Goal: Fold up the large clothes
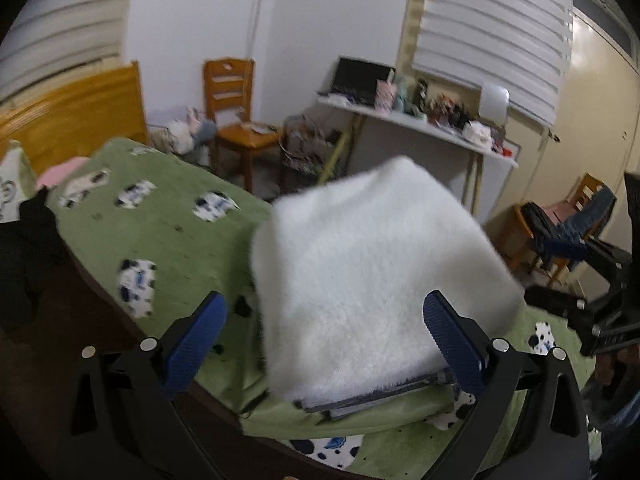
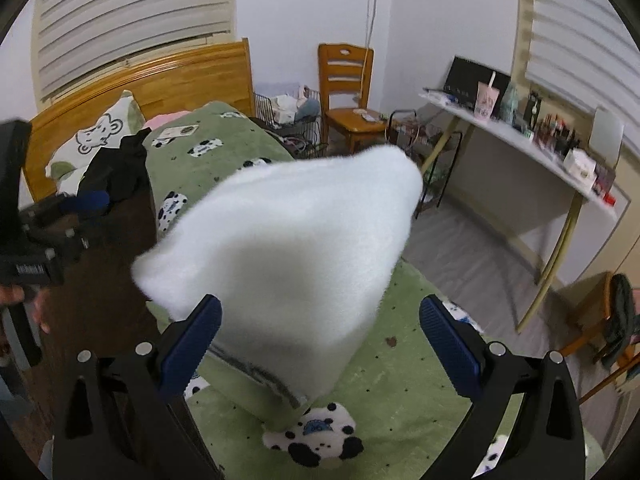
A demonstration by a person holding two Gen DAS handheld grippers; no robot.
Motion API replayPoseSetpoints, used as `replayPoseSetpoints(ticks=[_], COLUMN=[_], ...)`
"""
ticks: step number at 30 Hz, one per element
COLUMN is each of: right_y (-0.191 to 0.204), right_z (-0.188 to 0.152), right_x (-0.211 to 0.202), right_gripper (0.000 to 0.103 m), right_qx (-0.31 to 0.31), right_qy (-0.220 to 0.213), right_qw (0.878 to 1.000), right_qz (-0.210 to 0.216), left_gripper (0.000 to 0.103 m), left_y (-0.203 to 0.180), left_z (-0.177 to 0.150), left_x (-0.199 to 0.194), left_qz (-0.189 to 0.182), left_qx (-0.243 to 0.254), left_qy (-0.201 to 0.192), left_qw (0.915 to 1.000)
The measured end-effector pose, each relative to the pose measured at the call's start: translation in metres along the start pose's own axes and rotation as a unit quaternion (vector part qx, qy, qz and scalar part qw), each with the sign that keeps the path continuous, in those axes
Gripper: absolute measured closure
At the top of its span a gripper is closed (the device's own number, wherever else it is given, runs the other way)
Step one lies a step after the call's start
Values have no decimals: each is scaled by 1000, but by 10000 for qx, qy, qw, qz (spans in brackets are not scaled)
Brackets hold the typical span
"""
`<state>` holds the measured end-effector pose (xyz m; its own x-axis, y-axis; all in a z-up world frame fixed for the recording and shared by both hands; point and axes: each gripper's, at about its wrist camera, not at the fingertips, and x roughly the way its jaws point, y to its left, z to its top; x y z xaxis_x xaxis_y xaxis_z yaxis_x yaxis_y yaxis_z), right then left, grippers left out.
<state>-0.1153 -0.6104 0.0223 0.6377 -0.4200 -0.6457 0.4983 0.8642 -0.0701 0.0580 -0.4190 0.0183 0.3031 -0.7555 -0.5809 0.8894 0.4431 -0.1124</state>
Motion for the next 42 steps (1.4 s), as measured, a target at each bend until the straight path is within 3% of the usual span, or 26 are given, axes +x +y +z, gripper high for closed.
replayPoseSetpoints(ticks=[6,11,20,35,42], right_y=[23,41,59,89,88], right_z=[-20,-54,-109,-172,-176], right_x=[-41,-68,-113,-153,-159], right_gripper=[5,5,5,5,5], right_qx=[42,133,195,-180,-191], right_qy=[-147,-77,-104,-160,-271], right_qw=[9999,9999,9997,9992,9988], right_qz=[26,70,-81,-334,-374], left_gripper=[7,7,7,7,7], left_y=[-12,-26,-49,-76,-83], left_z=[-10,-41,-100,-179,-185], left_x=[-55,-95,-141,-169,-171], left_qz=[443,680,522,761,736], left_qx=[162,182,23,20,-136], left_qy=[-138,-140,83,443,335], left_qw=[9988,9974,9986,9961,9966])
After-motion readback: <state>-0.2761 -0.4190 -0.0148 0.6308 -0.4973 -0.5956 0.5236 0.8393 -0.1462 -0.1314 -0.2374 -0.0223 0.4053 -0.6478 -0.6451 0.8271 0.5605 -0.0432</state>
